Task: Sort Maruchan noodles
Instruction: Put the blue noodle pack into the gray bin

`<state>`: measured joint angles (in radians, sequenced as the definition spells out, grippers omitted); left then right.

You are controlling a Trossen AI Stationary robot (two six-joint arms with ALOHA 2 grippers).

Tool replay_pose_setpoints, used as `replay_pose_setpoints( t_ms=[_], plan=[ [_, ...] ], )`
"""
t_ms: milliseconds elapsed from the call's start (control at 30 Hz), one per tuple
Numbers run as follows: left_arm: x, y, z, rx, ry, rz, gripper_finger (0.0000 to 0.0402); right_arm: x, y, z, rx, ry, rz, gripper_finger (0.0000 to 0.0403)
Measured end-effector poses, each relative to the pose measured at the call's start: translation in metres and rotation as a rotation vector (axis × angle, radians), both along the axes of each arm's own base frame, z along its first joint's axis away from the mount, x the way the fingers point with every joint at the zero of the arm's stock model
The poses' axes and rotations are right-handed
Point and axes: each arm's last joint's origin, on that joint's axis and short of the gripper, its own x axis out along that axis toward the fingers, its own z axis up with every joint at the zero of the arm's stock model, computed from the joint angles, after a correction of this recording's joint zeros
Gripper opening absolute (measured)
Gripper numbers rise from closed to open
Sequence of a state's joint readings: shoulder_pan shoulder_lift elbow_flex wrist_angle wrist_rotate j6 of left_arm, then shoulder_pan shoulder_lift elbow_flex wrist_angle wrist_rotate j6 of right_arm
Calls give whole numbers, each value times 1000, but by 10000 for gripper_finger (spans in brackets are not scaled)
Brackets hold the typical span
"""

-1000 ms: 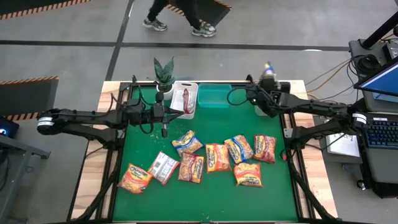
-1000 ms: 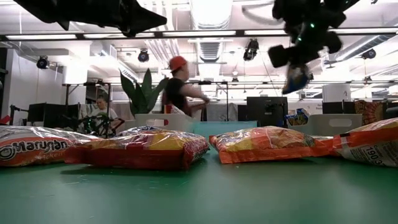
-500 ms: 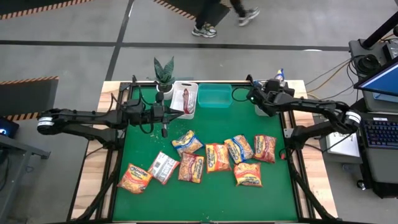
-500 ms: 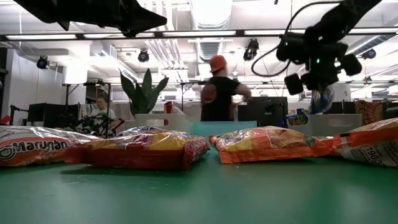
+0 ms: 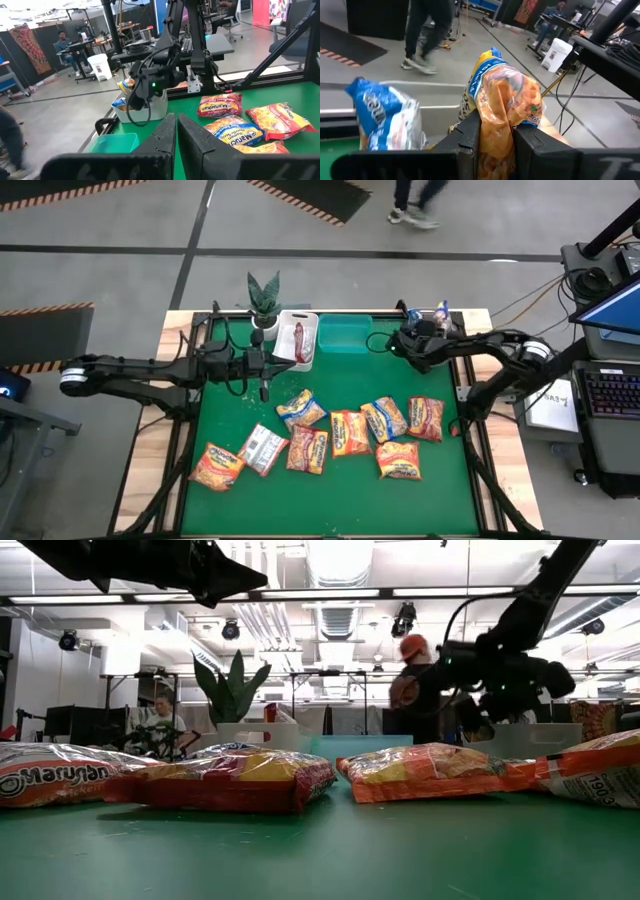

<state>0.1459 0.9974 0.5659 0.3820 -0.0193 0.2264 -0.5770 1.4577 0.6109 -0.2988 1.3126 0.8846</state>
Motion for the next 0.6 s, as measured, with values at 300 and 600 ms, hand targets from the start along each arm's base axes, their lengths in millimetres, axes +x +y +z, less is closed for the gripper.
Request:
replay_pose_setpoints(
  t_ms=[300,600],
  plan=[
    [0,0,-1,-6,0,0,0,6,-4,-24,38,23,1,59],
    [0,0,-1,-17,-1,0,0,7,-3,-19,74,-61,19,98]
  ],
)
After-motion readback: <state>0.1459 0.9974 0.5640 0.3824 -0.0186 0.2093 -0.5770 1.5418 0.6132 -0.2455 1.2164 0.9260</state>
